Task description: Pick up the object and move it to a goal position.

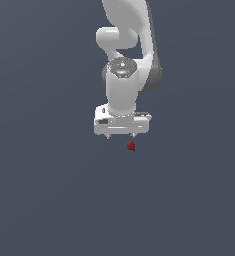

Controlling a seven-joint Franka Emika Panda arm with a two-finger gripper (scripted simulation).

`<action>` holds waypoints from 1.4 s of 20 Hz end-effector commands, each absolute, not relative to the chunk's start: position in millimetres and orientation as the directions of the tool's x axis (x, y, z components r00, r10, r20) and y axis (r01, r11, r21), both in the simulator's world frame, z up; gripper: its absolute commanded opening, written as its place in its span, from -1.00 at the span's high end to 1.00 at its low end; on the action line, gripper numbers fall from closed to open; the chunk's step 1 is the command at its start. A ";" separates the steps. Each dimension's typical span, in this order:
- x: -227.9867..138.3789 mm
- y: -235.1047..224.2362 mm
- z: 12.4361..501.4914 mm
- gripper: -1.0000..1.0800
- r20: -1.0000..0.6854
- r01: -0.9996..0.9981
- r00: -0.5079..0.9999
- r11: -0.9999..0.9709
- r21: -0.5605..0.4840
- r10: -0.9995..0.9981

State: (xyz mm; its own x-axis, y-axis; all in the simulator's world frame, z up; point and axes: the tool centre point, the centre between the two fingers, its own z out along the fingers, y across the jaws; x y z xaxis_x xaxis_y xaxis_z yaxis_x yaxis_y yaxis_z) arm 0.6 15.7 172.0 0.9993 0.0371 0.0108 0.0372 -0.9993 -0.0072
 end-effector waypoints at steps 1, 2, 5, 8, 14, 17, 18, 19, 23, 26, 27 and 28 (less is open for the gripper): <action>0.6 15.7 172.0 -0.92 0.011 0.037 0.999 -0.999 -0.007 0.037; 0.6 15.6 171.8 -0.92 0.011 0.036 0.999 -0.999 -0.008 0.036; 0.5 13.3 169.0 -0.92 0.011 0.018 1.000 -1.000 -0.015 0.018; 0.1 9.6 163.9 -0.92 0.010 -0.013 1.000 -1.000 -0.027 -0.013; 0.0 8.0 162.5 -0.92 0.010 -0.023 1.000 -0.999 -0.031 -0.023; -0.7 9.5 160.4 -0.92 0.010 -0.020 1.000 -0.999 -0.030 -0.021; -1.3 10.7 158.5 -0.92 0.009 -0.018 1.000 -0.999 -0.029 -0.018; -2.1 12.4 156.1 -0.92 0.009 -0.014 1.000 -0.999 -0.028 -0.015; -7.9 22.7 140.9 -0.92 0.007 0.009 1.000 -1.000 -0.021 0.009; -15.1 34.3 124.2 -0.92 0.006 0.036 0.999 -0.999 -0.015 0.035; -18.2 39.0 117.6 -0.92 0.005 0.046 0.999 -0.999 -0.012 0.046; -21.7 43.8 110.8 -0.92 0.004 0.058 0.998 -0.998 -0.010 0.058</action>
State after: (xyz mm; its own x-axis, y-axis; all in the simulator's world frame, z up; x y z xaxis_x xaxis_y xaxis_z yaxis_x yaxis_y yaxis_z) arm -16.7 36.6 120.8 0.9991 0.0409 0.0060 0.0410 -0.9991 -0.0132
